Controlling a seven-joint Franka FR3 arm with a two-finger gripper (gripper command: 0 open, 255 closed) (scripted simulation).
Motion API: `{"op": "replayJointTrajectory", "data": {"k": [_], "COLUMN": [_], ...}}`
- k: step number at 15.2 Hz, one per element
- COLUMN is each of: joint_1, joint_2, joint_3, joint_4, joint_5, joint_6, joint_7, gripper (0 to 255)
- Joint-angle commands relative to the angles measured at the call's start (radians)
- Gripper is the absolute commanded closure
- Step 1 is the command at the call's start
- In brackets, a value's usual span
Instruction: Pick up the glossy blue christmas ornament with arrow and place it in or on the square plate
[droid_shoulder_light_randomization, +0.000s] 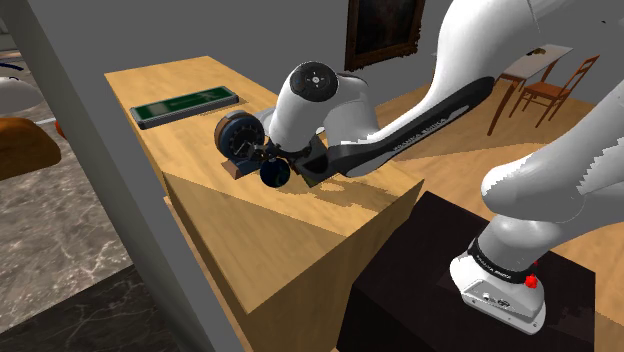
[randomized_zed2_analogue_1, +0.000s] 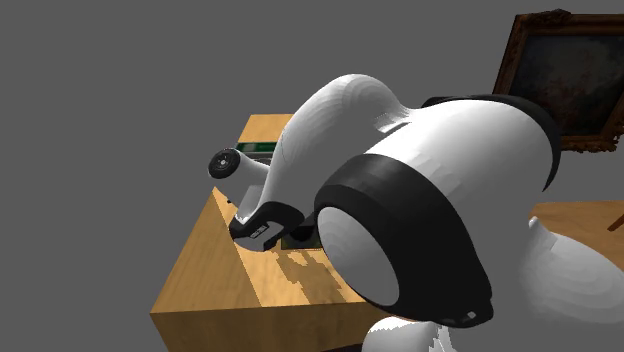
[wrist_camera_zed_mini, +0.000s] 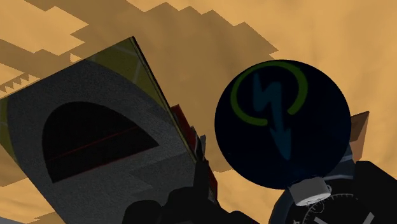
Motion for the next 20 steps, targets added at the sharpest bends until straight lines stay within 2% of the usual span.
{"op": "replayJointTrajectory", "data": {"k": [1,4,8,10,12,14,20], "joint_1": [0.0,-0.013,0.006,-0.001,0.081,0.139,0.258], "joint_2": [0.0,0.005,-0.001,0.0,-0.023,-0.045,-0.099], "joint_3": [0.0,0.013,-0.008,0.001,-0.08,-0.139,-0.26], "joint_4": [0.0,0.003,0.0,0.0,0.004,0.009,0.034], "joint_5": [0.0,-0.008,0.004,-0.001,0.056,0.111,0.236], "joint_6": [0.0,-0.002,0.0,0.0,-0.009,-0.021,-0.07], "joint_7": [0.0,0.004,-0.005,0.0,-0.049,-0.096,-0.211], "gripper": [255,255,255,255,255,255,255]}}
